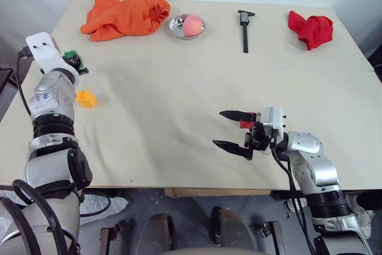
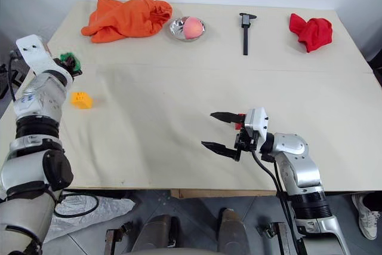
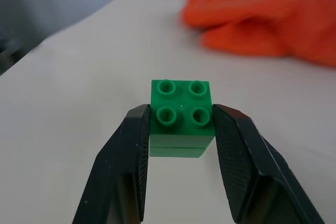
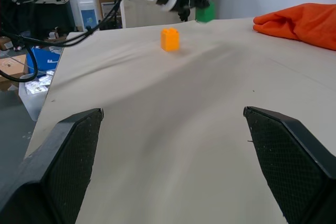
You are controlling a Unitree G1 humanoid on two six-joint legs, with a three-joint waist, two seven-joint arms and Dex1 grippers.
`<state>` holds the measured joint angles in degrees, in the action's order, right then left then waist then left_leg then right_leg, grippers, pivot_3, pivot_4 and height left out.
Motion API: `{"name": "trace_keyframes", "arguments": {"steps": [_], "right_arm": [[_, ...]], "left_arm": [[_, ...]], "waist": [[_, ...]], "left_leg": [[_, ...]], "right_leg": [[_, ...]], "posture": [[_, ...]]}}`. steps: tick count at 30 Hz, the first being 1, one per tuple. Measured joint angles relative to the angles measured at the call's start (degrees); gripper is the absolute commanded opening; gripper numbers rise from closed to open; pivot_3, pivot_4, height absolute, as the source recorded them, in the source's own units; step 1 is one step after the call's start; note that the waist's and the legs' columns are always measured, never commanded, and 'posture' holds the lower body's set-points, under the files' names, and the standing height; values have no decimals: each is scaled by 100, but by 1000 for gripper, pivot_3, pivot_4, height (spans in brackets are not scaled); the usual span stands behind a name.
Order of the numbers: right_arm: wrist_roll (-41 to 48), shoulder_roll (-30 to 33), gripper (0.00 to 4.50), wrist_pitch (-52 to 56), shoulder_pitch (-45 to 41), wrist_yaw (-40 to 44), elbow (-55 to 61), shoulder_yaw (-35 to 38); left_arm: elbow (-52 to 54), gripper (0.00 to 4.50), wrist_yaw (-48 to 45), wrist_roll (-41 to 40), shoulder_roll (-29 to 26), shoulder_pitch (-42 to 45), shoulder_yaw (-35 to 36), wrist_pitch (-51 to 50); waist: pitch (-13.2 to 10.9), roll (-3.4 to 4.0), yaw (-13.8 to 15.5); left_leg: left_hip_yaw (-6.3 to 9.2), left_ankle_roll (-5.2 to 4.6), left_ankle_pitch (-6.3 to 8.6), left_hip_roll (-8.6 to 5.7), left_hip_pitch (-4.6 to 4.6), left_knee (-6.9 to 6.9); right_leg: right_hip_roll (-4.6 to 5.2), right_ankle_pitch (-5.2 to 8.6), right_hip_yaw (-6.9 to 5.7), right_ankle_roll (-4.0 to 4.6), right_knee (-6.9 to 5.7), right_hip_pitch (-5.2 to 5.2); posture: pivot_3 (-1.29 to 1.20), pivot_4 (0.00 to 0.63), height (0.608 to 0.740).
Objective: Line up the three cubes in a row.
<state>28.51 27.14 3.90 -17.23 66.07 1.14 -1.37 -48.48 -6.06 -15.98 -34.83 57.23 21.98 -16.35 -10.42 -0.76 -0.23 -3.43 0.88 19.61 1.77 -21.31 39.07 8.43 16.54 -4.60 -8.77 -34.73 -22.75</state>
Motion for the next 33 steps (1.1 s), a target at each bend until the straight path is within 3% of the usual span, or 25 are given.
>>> {"name": "trace_keyframes", "arguments": {"steps": [3, 8, 13, 19, 28, 33], "right_arm": [[22, 219, 4500, 8, 129, -52, 94, 245], [198, 649, 4500, 117, 488, -86, 226, 797], [261, 929, 4500, 158, 947, -174, 442, 1304], [344, 930, 4500, 234, 1446, -409, 820, 1550], [500, 948, 4500, 426, 2264, -660, 1453, 1813], [578, 943, 4500, 534, 2598, -828, 1720, 1889]], "left_arm": [[767, 1505, -1793, -474, -293, -129, -140, -183], [1831, 1505, -4606, -618, -653, -245, -1292, -369], [2119, 1505, -6095, -484, -297, -285, -2365, -357], [1991, 1505, -6604, -166, 374, -280, -2930, 58], [211, 1505, -6590, 923, 1403, 489, -3638, 1025], [-574, 1505, -6545, 1287, 1843, 891, -3685, 1430]], "waist": [[0, -1, 21], [0, 0, 93], [-1, 0, 123], [-1, 0, 129], [-3, -4, 188], [-3, -4, 170]], "left_leg": [[-2, -1, 0, -1, -1, 1], [-7, -2, 1, -2, 2, 3], [-14, -3, 1, 1, 5, 4], [-16, -6, 2, 2, 3, 7], [-17, -14, 5, -1, -2, 11], [-18, -15, 5, -1, -2, 8]], "right_leg": [[0, 0, 1, 0, 0, 0], [0, 0, 4, 0, 1, 5], [-1, 0, 7, 0, 0, 3], [-1, -1, 10, -2, -1, 1], [-1, -4, 10, -8, 11, 3], [-1, -5, 10, -9, 15, 2]], "posture": [[0, 150, 740], [0, 150, 740], [0, 150, 740], [0, 150, 740], [0, 150, 740], [0, 150, 740]]}}
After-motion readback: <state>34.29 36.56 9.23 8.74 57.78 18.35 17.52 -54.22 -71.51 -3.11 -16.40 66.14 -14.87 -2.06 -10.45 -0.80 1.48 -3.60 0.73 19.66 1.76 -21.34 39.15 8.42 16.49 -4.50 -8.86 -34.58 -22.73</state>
